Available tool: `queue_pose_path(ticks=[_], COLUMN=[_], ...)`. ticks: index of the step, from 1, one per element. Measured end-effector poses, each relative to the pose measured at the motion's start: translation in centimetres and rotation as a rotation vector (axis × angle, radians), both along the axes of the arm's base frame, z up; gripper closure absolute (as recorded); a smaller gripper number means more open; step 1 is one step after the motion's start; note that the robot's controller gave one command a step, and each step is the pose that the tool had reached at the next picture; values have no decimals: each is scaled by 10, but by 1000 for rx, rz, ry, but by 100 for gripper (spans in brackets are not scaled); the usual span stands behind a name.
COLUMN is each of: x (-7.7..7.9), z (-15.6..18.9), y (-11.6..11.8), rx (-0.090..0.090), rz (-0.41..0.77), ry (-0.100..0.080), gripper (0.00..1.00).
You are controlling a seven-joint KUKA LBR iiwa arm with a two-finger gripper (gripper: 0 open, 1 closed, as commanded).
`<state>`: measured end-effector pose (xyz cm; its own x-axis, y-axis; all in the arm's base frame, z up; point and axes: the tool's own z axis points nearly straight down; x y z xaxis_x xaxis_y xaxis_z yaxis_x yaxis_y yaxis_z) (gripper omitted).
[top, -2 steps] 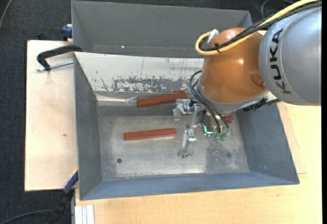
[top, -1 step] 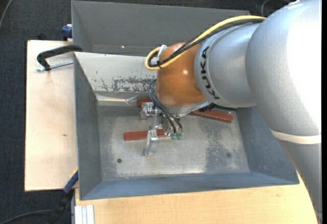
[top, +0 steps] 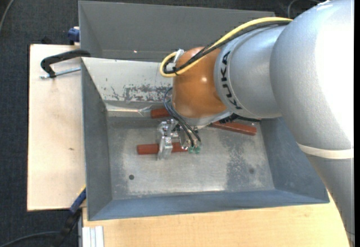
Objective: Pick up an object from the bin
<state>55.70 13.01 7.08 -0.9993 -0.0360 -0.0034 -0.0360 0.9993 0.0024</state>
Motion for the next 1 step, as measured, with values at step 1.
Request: queue_pose_path(ticks=[1], x=[-3], z=[146], y=[-25], rx=[0], rz=[46], ry=[-11], gripper=[100])
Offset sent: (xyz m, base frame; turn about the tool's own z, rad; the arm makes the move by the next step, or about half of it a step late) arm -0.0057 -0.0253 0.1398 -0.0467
